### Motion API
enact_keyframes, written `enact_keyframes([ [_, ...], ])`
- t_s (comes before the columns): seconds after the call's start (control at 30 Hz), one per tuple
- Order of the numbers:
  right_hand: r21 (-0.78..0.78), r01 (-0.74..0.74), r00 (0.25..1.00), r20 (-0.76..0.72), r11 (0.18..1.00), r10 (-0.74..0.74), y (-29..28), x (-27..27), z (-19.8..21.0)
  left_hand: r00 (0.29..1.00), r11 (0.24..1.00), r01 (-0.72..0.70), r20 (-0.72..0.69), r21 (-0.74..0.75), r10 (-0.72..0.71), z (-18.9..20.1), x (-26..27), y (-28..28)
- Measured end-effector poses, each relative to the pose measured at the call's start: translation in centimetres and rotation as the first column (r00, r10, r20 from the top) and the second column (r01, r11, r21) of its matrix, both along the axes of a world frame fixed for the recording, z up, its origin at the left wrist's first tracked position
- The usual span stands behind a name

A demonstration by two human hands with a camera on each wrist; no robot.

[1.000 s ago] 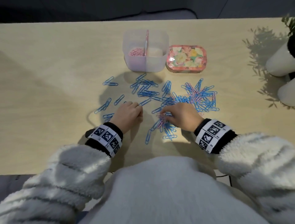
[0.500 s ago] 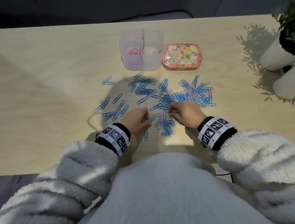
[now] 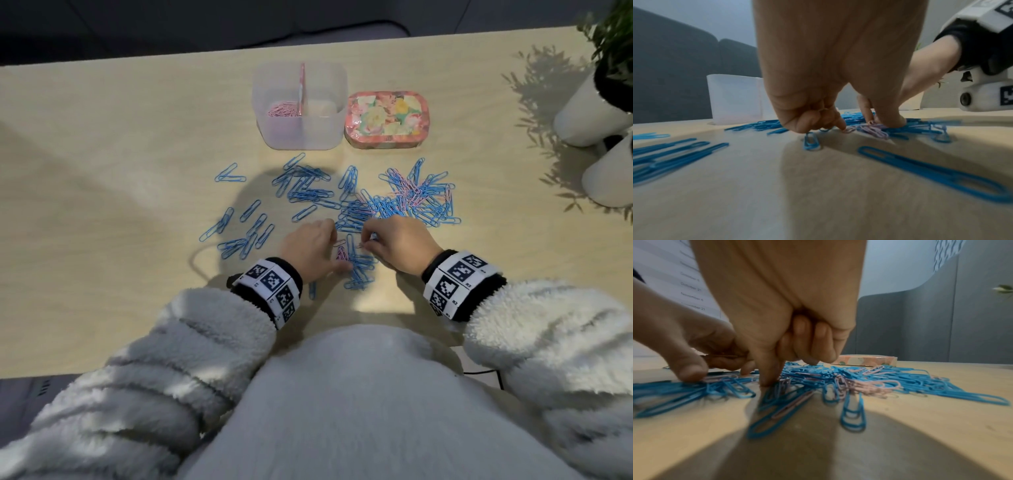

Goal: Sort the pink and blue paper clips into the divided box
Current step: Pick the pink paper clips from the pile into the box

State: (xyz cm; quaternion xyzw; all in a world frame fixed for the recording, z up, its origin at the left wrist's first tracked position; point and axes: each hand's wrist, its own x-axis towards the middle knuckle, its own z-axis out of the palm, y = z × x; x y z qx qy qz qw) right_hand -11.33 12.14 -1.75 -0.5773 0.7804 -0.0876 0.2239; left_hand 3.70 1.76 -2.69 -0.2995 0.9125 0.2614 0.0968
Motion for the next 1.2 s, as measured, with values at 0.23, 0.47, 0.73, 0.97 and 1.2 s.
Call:
enact_keyframes([
  [0.23,0.052,0.038,0.999,0.009,0.998,-0.039,-0.4,0.0,-0.5,1.0,0.991,-0.005,0.01,0.133,0.004,0.0,0.7,-1.1],
  [0.47,0.189,-0.095,0.994,0.063,0.977,0.084,-1.7,-1.0,0.2,0.993,0.968,-0.109,-0.024,0.228,0.117,0.5,1.0,-1.9],
  [0.73,-0.126,0.083,0.878,0.478,0.989,-0.013,-13.4,-2.8,8.9,0.946,0.871,-0.252,-0.081,0.422,0.313,0.8,2.9,-4.4],
  [0.97,-0.058,0.193,0.853,0.504,0.98,-0.138,-23.3,-1.3,9.0,0.887,0.78,-0.33,-0.107,0.531,0.448,1.0,3.7,-5.6],
  [1.2,0.023,0.168,0.879,0.449,0.985,-0.16,-24.5,0.0,7.5,0.838,0.809,-0.399,-0.187,0.432,0.513,2.8,2.8,-8.9],
])
